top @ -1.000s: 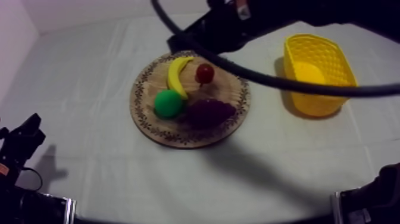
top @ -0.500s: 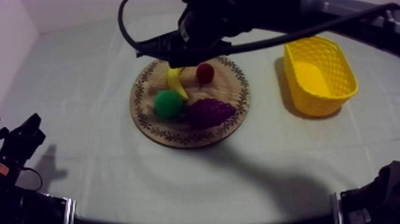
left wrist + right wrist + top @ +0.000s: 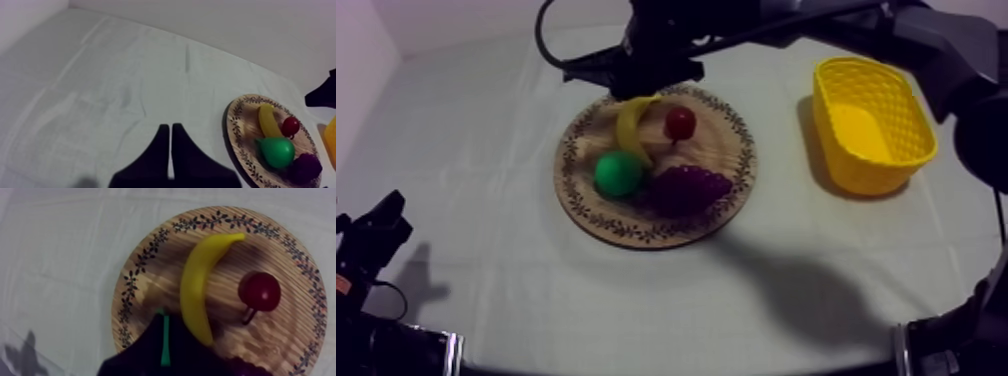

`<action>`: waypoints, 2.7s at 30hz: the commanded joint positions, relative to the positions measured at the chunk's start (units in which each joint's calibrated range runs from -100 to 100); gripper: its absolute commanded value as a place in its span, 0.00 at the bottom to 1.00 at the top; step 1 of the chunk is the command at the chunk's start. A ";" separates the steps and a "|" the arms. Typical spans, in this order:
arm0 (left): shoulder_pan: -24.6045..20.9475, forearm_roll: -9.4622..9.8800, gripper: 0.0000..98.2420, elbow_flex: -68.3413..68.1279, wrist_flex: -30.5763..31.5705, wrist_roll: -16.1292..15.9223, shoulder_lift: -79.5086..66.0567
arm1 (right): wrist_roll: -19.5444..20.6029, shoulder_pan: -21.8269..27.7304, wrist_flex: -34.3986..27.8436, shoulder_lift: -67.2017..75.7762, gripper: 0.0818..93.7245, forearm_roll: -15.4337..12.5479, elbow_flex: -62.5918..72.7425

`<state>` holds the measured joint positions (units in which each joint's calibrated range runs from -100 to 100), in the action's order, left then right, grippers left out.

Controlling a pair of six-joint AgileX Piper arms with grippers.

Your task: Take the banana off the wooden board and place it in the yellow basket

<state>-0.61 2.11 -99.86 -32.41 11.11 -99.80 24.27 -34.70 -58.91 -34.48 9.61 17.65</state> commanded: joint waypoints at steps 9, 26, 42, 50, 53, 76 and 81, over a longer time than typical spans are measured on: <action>0.00 0.02 0.00 -0.03 0.00 0.00 -0.03 | -2.03 1.45 -6.35 -8.14 0.03 -0.07 12.34; 0.00 0.02 0.00 -0.03 0.00 0.00 -0.03 | -3.55 1.92 -6.67 -11.23 0.09 -0.12 11.66; 0.00 0.02 0.00 -0.03 0.00 0.00 -0.03 | -3.83 1.93 -8.41 -9.59 0.90 -0.54 8.63; 0.00 0.02 0.00 -0.03 0.00 0.00 -0.03 | -3.74 2.11 -8.30 -9.29 0.91 -0.75 8.24; 0.00 0.02 0.00 -0.03 0.00 0.00 -0.03 | -3.86 2.07 -8.43 -9.78 0.91 -0.92 8.92; 0.00 0.02 0.00 -0.03 0.00 0.00 -0.03 | -4.79 1.77 -10.20 -21.09 0.87 -1.55 18.18; 0.00 0.02 0.00 -0.03 0.00 0.00 -0.03 | -5.24 2.17 -10.47 -22.66 0.87 -1.56 20.58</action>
<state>-0.61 2.11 -99.86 -32.41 11.11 -99.80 19.13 -32.56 -69.27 -56.92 8.00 37.80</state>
